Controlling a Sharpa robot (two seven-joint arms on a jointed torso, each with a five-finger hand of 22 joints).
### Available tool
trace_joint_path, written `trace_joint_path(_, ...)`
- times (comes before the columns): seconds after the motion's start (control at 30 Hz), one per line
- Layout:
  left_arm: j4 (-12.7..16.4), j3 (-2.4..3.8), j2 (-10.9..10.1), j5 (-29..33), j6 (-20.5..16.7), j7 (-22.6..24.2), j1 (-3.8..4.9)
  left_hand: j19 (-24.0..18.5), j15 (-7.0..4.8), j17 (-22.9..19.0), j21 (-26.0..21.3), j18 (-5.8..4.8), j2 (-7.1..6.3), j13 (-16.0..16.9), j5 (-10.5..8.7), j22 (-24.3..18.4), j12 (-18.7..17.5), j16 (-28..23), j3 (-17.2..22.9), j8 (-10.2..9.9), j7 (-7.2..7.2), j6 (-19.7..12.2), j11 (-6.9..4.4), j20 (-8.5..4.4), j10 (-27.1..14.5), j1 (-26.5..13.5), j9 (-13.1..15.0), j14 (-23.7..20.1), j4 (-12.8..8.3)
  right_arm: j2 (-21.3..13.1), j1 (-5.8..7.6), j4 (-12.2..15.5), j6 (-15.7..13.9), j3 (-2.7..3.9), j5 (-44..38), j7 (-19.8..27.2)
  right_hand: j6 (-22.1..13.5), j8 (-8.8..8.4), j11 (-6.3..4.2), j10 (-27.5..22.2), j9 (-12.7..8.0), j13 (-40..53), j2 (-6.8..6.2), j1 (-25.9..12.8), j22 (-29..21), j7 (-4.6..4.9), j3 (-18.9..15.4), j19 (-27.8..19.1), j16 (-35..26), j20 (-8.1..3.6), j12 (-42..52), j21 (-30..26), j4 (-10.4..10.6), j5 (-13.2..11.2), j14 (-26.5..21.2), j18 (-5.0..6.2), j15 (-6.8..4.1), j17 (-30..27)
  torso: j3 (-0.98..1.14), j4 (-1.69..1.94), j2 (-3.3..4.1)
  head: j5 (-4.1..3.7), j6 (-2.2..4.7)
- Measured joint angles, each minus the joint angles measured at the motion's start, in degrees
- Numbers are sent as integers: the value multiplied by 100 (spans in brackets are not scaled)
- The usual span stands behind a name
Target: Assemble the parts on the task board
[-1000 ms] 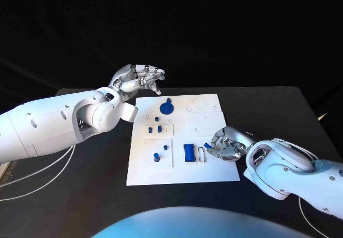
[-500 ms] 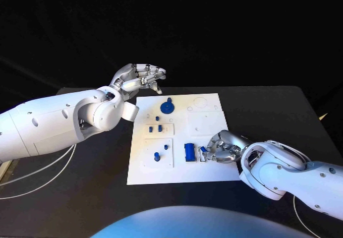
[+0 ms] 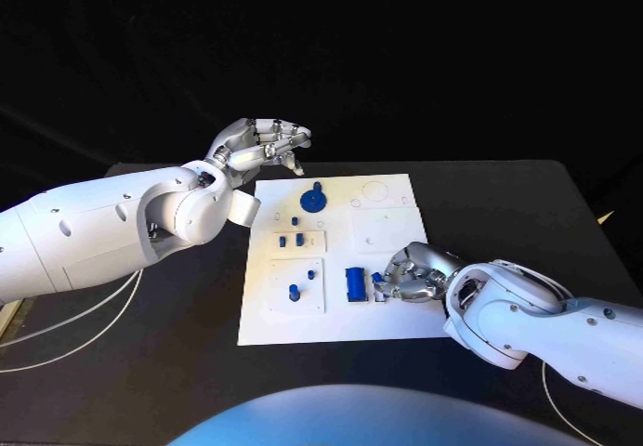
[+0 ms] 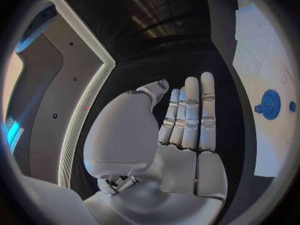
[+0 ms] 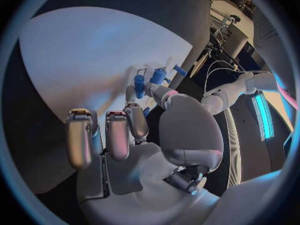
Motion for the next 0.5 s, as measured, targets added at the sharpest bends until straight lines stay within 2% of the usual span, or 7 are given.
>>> trace_joint_path(0.5, 1, 0, -4, 0, 4, -9, 0, 0, 0, -1, 0, 0, 0, 0, 0, 0, 0, 0, 0, 0, 0, 0, 0, 0, 0, 0, -1, 0, 0, 63, -1, -93, 159, 7, -15, -4, 58, -21, 0, 0, -29, -1, -16, -135, -1, -18, -127, 0, 0, 0, 0, 0, 156, -114, 0, 0, 0, 0, -7, 1, -4, -2, -26)
